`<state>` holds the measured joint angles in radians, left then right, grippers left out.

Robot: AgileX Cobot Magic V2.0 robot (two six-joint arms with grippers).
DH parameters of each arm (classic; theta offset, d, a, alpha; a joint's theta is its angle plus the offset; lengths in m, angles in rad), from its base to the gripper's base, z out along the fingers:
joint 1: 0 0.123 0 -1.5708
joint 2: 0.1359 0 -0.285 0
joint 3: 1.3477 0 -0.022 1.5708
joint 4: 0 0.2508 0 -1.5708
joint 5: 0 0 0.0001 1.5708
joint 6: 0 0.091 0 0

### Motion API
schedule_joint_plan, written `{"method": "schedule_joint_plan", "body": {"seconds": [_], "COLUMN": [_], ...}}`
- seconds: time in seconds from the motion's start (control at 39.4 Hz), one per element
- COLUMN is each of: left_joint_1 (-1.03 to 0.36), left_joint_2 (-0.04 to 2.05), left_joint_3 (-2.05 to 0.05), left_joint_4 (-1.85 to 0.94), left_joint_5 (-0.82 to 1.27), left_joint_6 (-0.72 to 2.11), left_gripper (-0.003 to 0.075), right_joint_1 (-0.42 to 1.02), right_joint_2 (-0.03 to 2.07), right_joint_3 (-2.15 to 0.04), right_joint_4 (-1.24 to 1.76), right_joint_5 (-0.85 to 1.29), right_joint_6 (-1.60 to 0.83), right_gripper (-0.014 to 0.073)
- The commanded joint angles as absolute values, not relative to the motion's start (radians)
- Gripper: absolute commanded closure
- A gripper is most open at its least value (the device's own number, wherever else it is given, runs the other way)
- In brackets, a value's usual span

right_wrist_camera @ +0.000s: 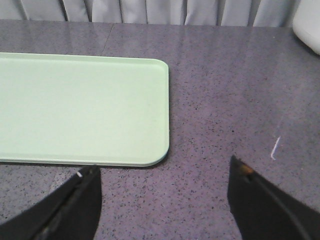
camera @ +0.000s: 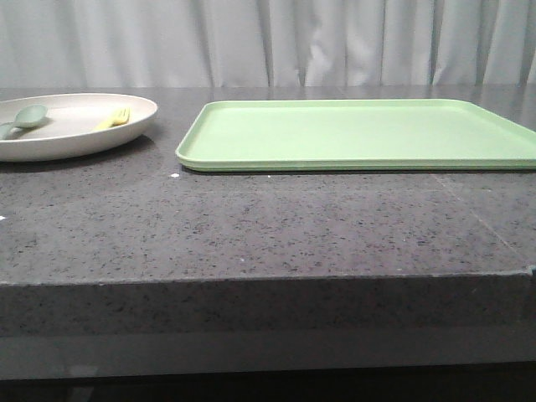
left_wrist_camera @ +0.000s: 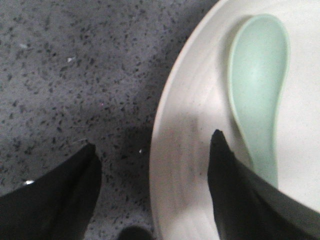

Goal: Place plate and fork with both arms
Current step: 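Lower the left gripper and grasp the cream plate's rim, then lift the plate with the left gripper and carry it onto the green tray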

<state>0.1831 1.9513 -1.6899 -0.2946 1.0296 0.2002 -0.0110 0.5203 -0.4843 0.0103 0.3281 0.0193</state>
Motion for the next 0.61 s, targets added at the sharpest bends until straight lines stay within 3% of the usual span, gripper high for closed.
{"method": "schedule_joint_plan", "body": {"seconds": [0.0, 0.28, 0.58], "left_joint_1": [0.184, 0.184, 0.184], "left_joint_2": [1.921, 1.968, 1.968], "left_joint_3": [-1.741, -1.772, -1.831], "left_joint_4": [-0.348, -0.352, -0.352], "left_joint_5": [1.016, 1.036, 1.104], "left_joint_6": [0.214, 0.214, 0.214], "left_gripper": [0.0302, 0.043, 0.0711], "right_joint_1": [-0.013, -0.013, -0.013], "right_joint_2": [0.529, 0.529, 0.529], "right_joint_3": [-0.521, -0.521, -0.521], "right_joint_4": [0.009, 0.009, 0.009], "right_joint_5": [0.252, 0.252, 0.252], "right_joint_6": [0.014, 0.014, 0.014], "right_gripper": [0.0044, 0.0044, 0.0044]}}
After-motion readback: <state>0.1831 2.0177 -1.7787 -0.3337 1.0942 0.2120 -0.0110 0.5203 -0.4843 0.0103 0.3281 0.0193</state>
